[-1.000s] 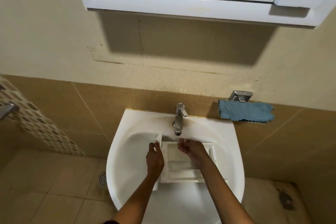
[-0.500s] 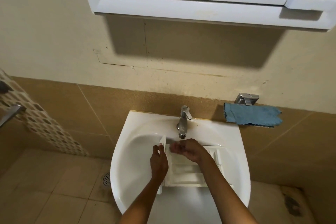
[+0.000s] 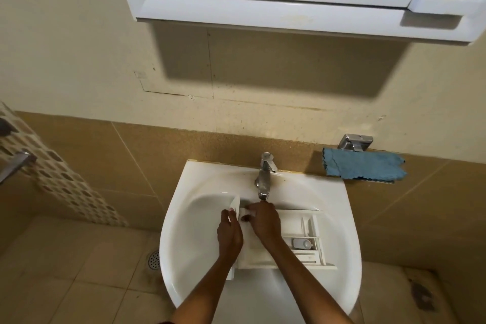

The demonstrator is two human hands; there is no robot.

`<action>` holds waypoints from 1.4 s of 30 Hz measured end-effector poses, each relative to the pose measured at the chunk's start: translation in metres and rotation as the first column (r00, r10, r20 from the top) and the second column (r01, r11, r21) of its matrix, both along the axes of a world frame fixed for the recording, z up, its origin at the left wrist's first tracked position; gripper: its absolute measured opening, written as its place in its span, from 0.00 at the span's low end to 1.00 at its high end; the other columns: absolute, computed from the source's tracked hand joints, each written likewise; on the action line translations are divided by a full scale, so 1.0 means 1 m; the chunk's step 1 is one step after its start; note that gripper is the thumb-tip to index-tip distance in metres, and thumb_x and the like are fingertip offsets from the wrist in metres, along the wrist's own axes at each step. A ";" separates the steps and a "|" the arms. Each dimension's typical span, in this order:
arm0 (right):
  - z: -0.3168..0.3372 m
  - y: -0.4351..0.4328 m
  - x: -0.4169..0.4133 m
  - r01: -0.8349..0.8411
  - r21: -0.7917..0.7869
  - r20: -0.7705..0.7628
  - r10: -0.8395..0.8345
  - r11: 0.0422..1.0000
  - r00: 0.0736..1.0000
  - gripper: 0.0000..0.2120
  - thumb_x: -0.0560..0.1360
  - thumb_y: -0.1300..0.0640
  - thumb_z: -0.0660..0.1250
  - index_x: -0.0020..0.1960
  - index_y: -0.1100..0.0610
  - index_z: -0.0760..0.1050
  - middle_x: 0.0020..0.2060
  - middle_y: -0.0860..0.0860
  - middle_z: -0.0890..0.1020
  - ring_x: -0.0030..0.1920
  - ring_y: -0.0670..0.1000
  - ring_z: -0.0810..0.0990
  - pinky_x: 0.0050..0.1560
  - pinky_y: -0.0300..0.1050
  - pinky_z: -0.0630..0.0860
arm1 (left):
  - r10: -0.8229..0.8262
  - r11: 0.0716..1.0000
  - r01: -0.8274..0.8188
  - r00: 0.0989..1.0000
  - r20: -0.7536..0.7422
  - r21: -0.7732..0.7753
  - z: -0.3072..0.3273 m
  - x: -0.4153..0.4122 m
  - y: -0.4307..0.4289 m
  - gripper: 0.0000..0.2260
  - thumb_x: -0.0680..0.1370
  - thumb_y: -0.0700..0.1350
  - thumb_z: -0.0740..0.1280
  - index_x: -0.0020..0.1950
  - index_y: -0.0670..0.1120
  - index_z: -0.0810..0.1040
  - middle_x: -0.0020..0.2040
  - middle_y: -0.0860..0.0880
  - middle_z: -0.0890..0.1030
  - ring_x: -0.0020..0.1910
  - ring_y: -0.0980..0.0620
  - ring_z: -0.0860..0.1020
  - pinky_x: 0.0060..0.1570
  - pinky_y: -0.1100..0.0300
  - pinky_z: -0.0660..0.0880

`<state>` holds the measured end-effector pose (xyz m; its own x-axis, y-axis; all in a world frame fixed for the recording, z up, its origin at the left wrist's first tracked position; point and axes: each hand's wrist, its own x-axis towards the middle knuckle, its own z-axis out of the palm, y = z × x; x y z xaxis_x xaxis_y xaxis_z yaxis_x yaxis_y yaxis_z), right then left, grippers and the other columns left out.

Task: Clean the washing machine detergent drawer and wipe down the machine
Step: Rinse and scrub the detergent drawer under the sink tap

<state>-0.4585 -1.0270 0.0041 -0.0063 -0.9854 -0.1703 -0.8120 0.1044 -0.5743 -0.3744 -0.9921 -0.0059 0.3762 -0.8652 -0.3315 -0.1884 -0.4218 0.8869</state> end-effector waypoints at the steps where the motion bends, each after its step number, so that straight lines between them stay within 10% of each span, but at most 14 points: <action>1: -0.001 -0.003 -0.003 0.037 -0.007 -0.028 -0.037 0.999 0.999 0.13 0.74 0.55 0.68 0.57 0.55 0.80 0.53 0.53 0.83 0.55 0.52 0.80 0.53 0.42 0.75 | -0.003 1.000 0.003 1.000 -0.001 0.007 0.001 0.000 0.000 0.15 0.83 0.50 0.48 0.54 0.42 0.69 0.42 0.44 0.75 0.42 0.46 0.74 0.46 0.57 0.67; 4: 0.000 -0.008 -0.018 0.113 -0.032 -0.117 -0.116 0.993 0.986 0.10 0.74 0.53 0.68 0.52 0.54 0.83 0.49 0.51 0.84 0.52 0.51 0.80 0.48 0.42 0.75 | -0.032 0.999 0.032 0.999 -0.018 0.018 0.002 0.000 0.001 0.13 0.82 0.53 0.49 0.53 0.46 0.68 0.45 0.46 0.75 0.43 0.49 0.74 0.49 0.58 0.67; 11: -0.003 -0.013 -0.052 0.370 0.155 0.226 -0.397 0.916 0.890 0.07 0.71 0.63 0.70 0.47 0.63 0.84 0.42 0.56 0.86 0.49 0.57 0.81 0.44 0.38 0.69 | -0.062 0.994 0.063 0.998 -0.018 0.088 0.000 0.002 0.000 0.19 0.79 0.58 0.56 0.58 0.44 0.69 0.52 0.42 0.79 0.51 0.43 0.77 0.56 0.52 0.73; 14: 0.005 -0.015 -0.065 0.431 0.443 0.633 -0.615 0.786 0.469 0.07 0.75 0.70 0.63 0.48 0.71 0.79 0.33 0.55 0.82 0.42 0.57 0.79 0.40 0.39 0.79 | -0.029 0.995 0.029 1.000 -0.008 0.091 -0.001 0.004 0.003 0.22 0.78 0.59 0.58 0.62 0.43 0.69 0.53 0.44 0.78 0.51 0.45 0.76 0.56 0.53 0.72; 17: 0.023 -0.012 -0.072 0.286 0.583 0.776 -0.626 0.761 0.084 0.13 0.79 0.73 0.53 0.58 0.75 0.71 0.50 0.64 0.77 0.45 0.56 0.78 0.40 0.40 0.81 | -0.013 1.000 0.012 1.000 0.011 0.012 0.004 0.005 0.009 0.22 0.76 0.58 0.62 0.61 0.44 0.69 0.47 0.44 0.77 0.48 0.45 0.76 0.52 0.54 0.73; 21: 0.033 -0.018 -0.069 0.224 0.646 0.758 -0.649 0.730 -0.071 0.17 0.81 0.68 0.49 0.67 0.74 0.64 0.63 0.67 0.72 0.61 0.62 0.73 0.64 0.51 0.69 | -0.051 0.994 0.056 0.997 0.050 -0.094 0.008 0.014 0.014 0.23 0.73 0.58 0.66 0.61 0.45 0.69 0.53 0.45 0.78 0.54 0.45 0.76 0.55 0.53 0.74; 27: 0.039 -0.031 -0.054 0.106 0.721 0.689 -0.725 0.685 0.000 0.14 0.79 0.71 0.50 0.62 0.74 0.67 0.40 0.66 0.82 0.44 0.61 0.79 0.37 0.49 0.82 | -0.100 0.987 0.104 0.994 0.042 -0.119 0.015 0.021 0.019 0.24 0.76 0.51 0.65 0.69 0.44 0.65 0.64 0.44 0.74 0.63 0.45 0.72 0.61 0.56 0.69; 34: 0.054 -0.041 -0.046 0.093 0.780 0.610 -0.785 0.618 0.104 0.17 0.78 0.74 0.47 0.65 0.75 0.63 0.49 0.67 0.74 0.67 0.63 0.69 0.61 0.57 0.67 | -0.114 0.992 0.115 0.993 0.030 -0.051 0.014 0.025 0.013 0.27 0.77 0.54 0.63 0.72 0.44 0.64 0.69 0.45 0.70 0.67 0.45 0.69 0.68 0.50 0.65; 40: 0.047 -0.043 -0.050 0.141 0.753 0.636 -0.766 0.643 0.094 0.19 0.77 0.76 0.44 0.63 0.76 0.65 0.44 0.65 0.75 0.45 0.63 0.75 0.53 0.53 0.75 | -0.117 0.992 0.119 0.992 0.057 -0.032 0.014 0.023 0.010 0.23 0.79 0.54 0.58 0.70 0.43 0.67 0.63 0.46 0.74 0.59 0.49 0.73 0.60 0.59 0.66; 42: 0.047 -0.039 -0.051 0.213 0.690 0.670 -0.722 0.691 0.174 0.15 0.76 0.77 0.45 0.48 0.75 0.70 0.48 0.66 0.75 0.38 0.60 0.74 0.54 0.55 0.74 | -0.121 0.992 0.123 0.991 0.061 -0.036 0.016 0.024 0.010 0.22 0.79 0.54 0.58 0.68 0.43 0.69 0.59 0.48 0.74 0.58 0.48 0.73 0.60 0.57 0.68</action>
